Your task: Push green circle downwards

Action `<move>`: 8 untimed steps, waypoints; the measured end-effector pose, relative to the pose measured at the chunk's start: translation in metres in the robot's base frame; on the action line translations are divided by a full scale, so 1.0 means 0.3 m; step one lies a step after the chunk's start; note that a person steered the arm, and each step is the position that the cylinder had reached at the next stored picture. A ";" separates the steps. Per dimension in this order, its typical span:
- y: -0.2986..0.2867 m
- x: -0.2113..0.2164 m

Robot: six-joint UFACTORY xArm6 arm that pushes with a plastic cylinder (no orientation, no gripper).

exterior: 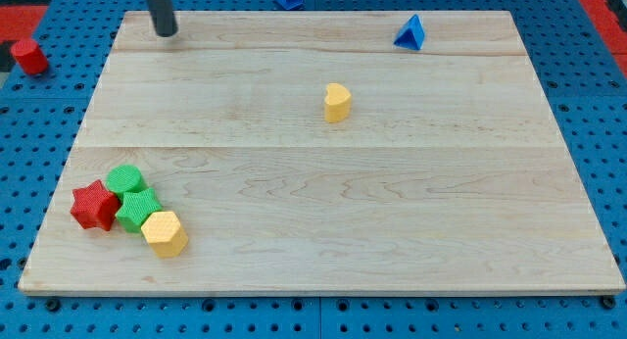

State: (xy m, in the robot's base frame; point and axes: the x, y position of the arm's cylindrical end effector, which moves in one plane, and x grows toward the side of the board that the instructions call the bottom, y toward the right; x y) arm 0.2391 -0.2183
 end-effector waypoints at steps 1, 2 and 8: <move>0.044 0.142; 0.045 0.253; 0.106 0.375</move>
State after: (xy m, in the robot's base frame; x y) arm 0.3517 -0.1865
